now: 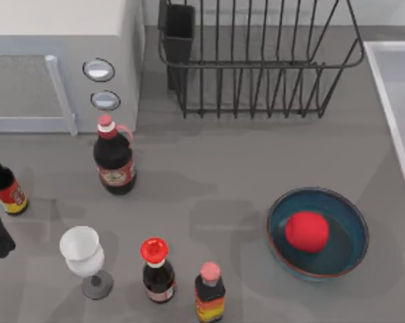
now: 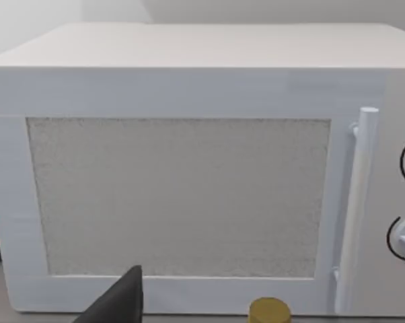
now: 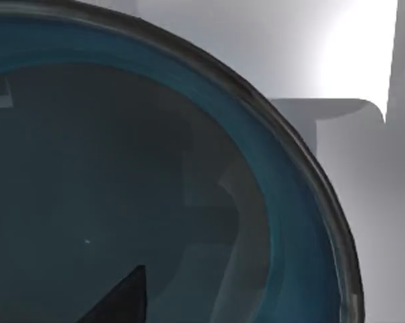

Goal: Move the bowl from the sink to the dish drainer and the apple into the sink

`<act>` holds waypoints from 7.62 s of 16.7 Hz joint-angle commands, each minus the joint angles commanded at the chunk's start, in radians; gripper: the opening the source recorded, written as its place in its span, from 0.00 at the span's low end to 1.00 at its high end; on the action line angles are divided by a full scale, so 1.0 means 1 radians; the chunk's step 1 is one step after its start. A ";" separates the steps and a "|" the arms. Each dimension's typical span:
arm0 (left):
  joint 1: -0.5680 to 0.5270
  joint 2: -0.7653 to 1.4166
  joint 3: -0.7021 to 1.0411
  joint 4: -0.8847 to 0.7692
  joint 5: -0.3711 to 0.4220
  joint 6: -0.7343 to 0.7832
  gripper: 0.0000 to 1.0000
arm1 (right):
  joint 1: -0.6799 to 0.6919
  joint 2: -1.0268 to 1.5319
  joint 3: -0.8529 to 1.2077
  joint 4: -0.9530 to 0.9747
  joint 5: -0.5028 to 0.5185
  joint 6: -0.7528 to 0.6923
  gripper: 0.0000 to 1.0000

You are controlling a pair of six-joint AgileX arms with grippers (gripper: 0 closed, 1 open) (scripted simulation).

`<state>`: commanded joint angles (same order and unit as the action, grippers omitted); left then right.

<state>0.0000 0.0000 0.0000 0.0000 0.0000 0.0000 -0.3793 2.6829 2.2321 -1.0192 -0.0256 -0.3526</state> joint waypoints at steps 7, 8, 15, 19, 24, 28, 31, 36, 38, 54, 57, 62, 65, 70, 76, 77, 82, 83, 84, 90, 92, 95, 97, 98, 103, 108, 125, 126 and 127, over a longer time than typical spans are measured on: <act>0.000 0.000 0.000 0.000 0.000 0.000 1.00 | 0.001 0.024 -0.021 0.039 0.000 0.001 0.92; 0.000 0.000 0.000 0.000 0.000 0.000 1.00 | 0.001 0.024 -0.021 0.039 0.000 0.001 0.85; 0.000 0.000 0.000 0.000 0.000 0.000 1.00 | 0.001 0.024 -0.021 0.039 0.000 0.001 0.32; 0.000 0.000 0.000 0.000 0.000 0.000 1.00 | 0.001 0.024 -0.021 0.039 0.000 0.001 0.02; 0.000 0.000 0.000 0.000 0.000 0.000 1.00 | 0.001 0.024 -0.021 0.039 0.000 0.001 0.00; 0.000 0.000 0.000 0.000 0.000 0.000 1.00 | 0.004 0.018 -0.024 0.039 0.000 0.002 0.00; 0.000 0.000 0.000 0.000 0.000 0.000 1.00 | -0.011 -0.015 -0.040 0.020 -0.002 -0.010 0.00; 0.000 0.000 0.000 0.000 0.000 0.000 1.00 | -0.104 -0.258 -0.162 -0.112 -0.012 -0.100 0.00; 0.000 0.000 0.000 0.000 0.000 0.000 1.00 | -0.155 -0.406 -0.235 -0.191 -0.017 -0.153 0.00; 0.000 0.000 0.000 0.000 0.000 0.000 1.00 | -0.415 -1.160 -0.603 -0.583 -0.047 -0.431 0.00; 0.000 0.000 0.000 0.000 0.000 0.000 1.00 | -0.399 -1.155 -0.597 -0.571 -0.041 -0.420 0.00; 0.000 0.000 0.000 0.000 0.000 0.000 1.00 | -0.190 -1.130 -0.562 -0.382 0.074 -0.287 0.00; 0.000 0.000 0.000 0.000 0.000 0.000 1.00 | 0.050 -1.096 -0.543 -0.189 0.193 -0.165 0.00; 0.000 0.000 0.000 0.000 0.000 0.000 1.00 | 0.520 -1.033 -0.541 0.204 0.424 0.056 0.00; 0.000 0.000 0.000 0.000 0.000 0.000 1.00 | 0.968 -1.004 -0.565 0.713 0.687 0.274 0.00; 0.000 0.000 0.000 0.000 0.000 0.000 1.00 | 1.017 -1.006 -0.568 0.785 0.723 0.299 0.00; 0.000 0.000 0.000 0.000 0.000 0.000 1.00 | 1.165 -1.016 -0.577 1.001 0.840 0.372 0.00; 0.000 0.000 0.000 0.000 0.000 0.000 1.00 | 1.173 -1.018 -0.578 1.012 0.847 0.375 0.00; 0.000 0.000 0.000 0.000 0.000 0.000 1.00 | 1.174 -1.018 -0.578 1.014 0.848 0.376 0.00; 0.000 0.000 0.000 0.000 0.000 0.000 1.00 | 1.166 -1.003 -0.583 1.026 0.842 0.377 0.00; 0.000 0.000 0.000 0.000 0.000 0.000 1.00 | 1.152 -0.965 -0.606 1.081 0.834 0.376 0.00; 0.000 0.000 0.000 0.000 0.000 0.000 1.00 | 1.119 -0.874 -0.671 1.241 0.804 0.375 0.00; 0.000 0.000 0.000 0.000 0.000 0.000 1.00 | 1.092 -0.805 -0.729 1.384 0.777 0.375 0.00; 0.000 0.000 0.000 0.000 0.000 0.000 1.00 | 1.078 -0.771 -0.759 1.456 0.762 0.375 0.00; 0.000 0.000 0.000 0.000 0.000 0.000 1.00 | 1.019 -0.651 -0.883 1.697 0.699 0.371 0.00; 0.000 0.000 0.000 0.000 0.000 0.000 1.00 | 1.011 -0.638 -0.899 1.720 0.691 0.370 0.00; 0.000 0.000 0.000 0.000 0.000 0.000 1.00 | 1.011 -0.638 -0.899 1.720 0.691 0.370 1.00; 0.000 0.000 0.000 0.000 0.000 0.000 1.00 | 1.011 -0.638 -0.899 1.720 0.691 0.370 1.00; 0.000 0.000 0.000 0.000 0.000 0.000 1.00 | 1.011 -0.638 -0.899 1.720 0.691 0.370 1.00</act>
<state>0.0000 0.0000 0.0000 0.0000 0.0000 0.0000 0.6320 2.0445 1.3330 0.7008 0.6652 0.0178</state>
